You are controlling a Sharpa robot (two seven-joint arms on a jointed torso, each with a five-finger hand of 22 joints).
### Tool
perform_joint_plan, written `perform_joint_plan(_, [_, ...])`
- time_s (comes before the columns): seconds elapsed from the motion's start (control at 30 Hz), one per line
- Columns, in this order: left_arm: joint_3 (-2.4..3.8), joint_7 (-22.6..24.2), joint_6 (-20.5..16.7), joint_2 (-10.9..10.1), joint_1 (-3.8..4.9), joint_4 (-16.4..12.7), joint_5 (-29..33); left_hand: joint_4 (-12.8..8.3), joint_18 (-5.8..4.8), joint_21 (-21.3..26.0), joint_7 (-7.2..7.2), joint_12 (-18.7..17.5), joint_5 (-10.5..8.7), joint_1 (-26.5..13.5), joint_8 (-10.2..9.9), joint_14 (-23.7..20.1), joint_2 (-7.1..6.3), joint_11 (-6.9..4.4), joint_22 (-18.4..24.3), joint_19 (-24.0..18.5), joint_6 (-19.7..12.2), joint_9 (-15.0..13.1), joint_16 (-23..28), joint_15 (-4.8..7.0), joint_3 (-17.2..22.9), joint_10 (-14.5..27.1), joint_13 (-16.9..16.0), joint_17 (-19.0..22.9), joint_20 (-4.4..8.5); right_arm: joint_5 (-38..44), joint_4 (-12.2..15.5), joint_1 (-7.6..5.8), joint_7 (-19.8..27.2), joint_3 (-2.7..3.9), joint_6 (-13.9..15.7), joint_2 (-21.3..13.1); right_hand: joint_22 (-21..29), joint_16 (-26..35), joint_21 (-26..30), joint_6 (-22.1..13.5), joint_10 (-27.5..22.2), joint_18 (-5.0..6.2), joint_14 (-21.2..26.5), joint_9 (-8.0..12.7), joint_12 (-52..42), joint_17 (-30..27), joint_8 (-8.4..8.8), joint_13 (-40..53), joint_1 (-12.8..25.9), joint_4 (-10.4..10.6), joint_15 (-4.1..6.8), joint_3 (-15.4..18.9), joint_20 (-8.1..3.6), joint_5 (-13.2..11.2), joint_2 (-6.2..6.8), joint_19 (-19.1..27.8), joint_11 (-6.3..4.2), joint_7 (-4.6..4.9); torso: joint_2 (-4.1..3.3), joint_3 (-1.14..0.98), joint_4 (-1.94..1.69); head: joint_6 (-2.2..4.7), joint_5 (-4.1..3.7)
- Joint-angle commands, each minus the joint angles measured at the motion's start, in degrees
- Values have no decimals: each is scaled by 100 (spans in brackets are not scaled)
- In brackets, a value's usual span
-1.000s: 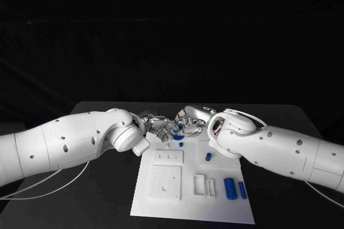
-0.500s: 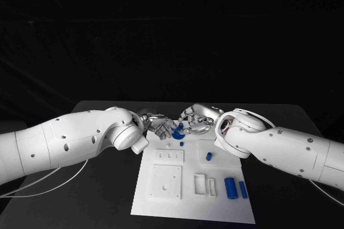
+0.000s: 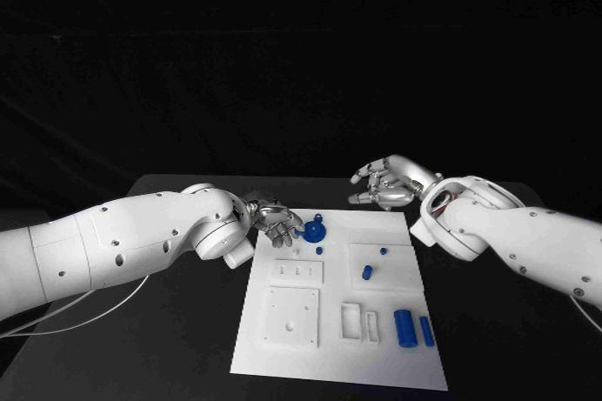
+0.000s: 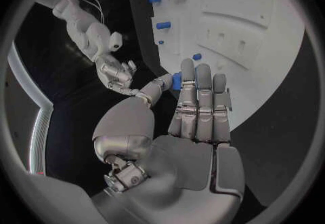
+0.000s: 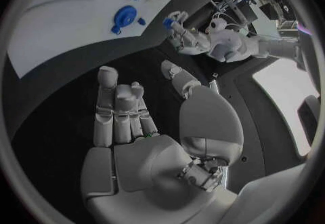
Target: Assemble the parts on the task board
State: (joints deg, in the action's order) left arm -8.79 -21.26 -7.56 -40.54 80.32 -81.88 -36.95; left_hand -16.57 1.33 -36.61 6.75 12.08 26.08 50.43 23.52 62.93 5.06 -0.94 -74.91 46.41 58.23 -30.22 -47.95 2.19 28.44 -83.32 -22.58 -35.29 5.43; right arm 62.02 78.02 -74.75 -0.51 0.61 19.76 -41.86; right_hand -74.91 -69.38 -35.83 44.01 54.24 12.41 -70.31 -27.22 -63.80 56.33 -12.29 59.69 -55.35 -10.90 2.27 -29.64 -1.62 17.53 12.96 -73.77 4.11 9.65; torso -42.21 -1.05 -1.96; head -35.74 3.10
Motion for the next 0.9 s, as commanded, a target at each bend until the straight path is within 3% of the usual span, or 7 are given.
perform_joint_plan(0.03, [3, -421, 575, 32, 6, -4, -1154, 237, -74, -45, -334, 115, -927, 186, 38, 70, -261, -42, -102, 78, 385, -90, -83, 33, 812, -43, -73, -30, 242, -712, -215, -126, 213, 29, 316, -15, -75, 71, 73, -59, -71, 259, 83, -10, 64, -34, -44, -67, -21, -1, 2, 46, 22, 55, -61, 90, -1, 101, 1, 3, 5, -24, -1])
perform_joint_plan(0.1, [3, -508, 713, 56, 6, -10, -1438, 116, -116, -196, -339, 329, -941, -184, 25, 129, -339, -69, -131, 170, 451, -226, -212, 73, 1323, -36, -195, -58, 301, -879, -397, -204, 222, 51, 365, -4, -56, 176, 163, -50, -141, 256, 173, -12, 206, -96, -56, -203, -19, -4, 3, 69, 76, 136, -60, 210, -3, 99, 3, 5, 1, -38, -10])
perform_joint_plan(0.47, [-41, -708, 1010, 165, 6, 13, -1556, 49, -80, -509, -387, 811, -822, -315, -4, 335, -357, -193, -128, 348, 513, -479, -512, 213, 1464, -121, -483, -126, 433, -1659, -1031, -497, 387, 65, 496, 261, 79, 790, 687, -26, -369, 237, 557, -29, 868, -537, -110, -1010, 29, -13, -33, 150, 368, 458, -104, 745, 30, 124, 2, -1, -32, -138, 6])
perform_joint_plan(0.53, [-137, -696, 958, 188, 6, 18, -1556, 59, -67, -600, -406, 937, -839, -335, -11, 414, -361, -226, -129, 419, 535, -540, -595, 260, 1460, -149, -575, -144, 476, -2110, -1106, -510, 449, 67, 455, 329, 301, 1340, 1130, 4, -579, 171, 864, -42, 1378, -845, -144, -1444, 76, -31, -133, 68, 523, 506, -146, 1169, 75, 148, 4, -1, -40, -161, 22])
perform_joint_plan(0.7, [-226, -696, 916, 229, 4, 38, -1545, 43, -29, -846, -452, 1331, -827, -334, -61, 625, -352, -307, -141, 599, 541, -649, -886, 389, 1453, -264, -826, -236, 586, -2523, -1273, -520, 530, 69, 329, 455, 802, 2279, 1863, 18, -696, 104, 1033, -53, 2132, -1354, -200, -2192, 114, -183, -250, 18, 785, 489, -243, 1664, 206, 253, -2, -4, -35, -194, 32])
perform_joint_plan(0.83, [-343, -660, 887, 267, 1, 64, -1471, 23, 18, -1247, -521, 2117, -743, -360, -129, 778, -335, -374, -143, 799, 571, -733, -1381, 583, 1437, -222, -1310, -421, 742, -2633, -1360, -524, 569, 69, 266, 527, 1166, 3322, 2440, -13, -693, 21, 1280, -59, 3090, -1823, -258, -3152, 136, -374, -557, -6, 1008, 472, -332, 2296, 431, 288, -4, 3, -21, -210, 18])
perform_joint_plan(0.9, [-367, -638, 835, 297, -5, 78, -1466, 28, 16, -1367, -524, 2337, -734, -384, -159, 756, -320, -384, -137, 786, 584, -774, -1519, 621, 1460, -159, -1444, -448, 783, -2638, -1362, -524, 572, 69, 256, 548, 1229, 3676, 2541, -11, -588, 16, 1320, -57, 3356, -1963, -289, -3488, 117, -425, -612, 18, 1075, 484, -341, 2425, 442, 284, 0, 2, -21, -224, 16])
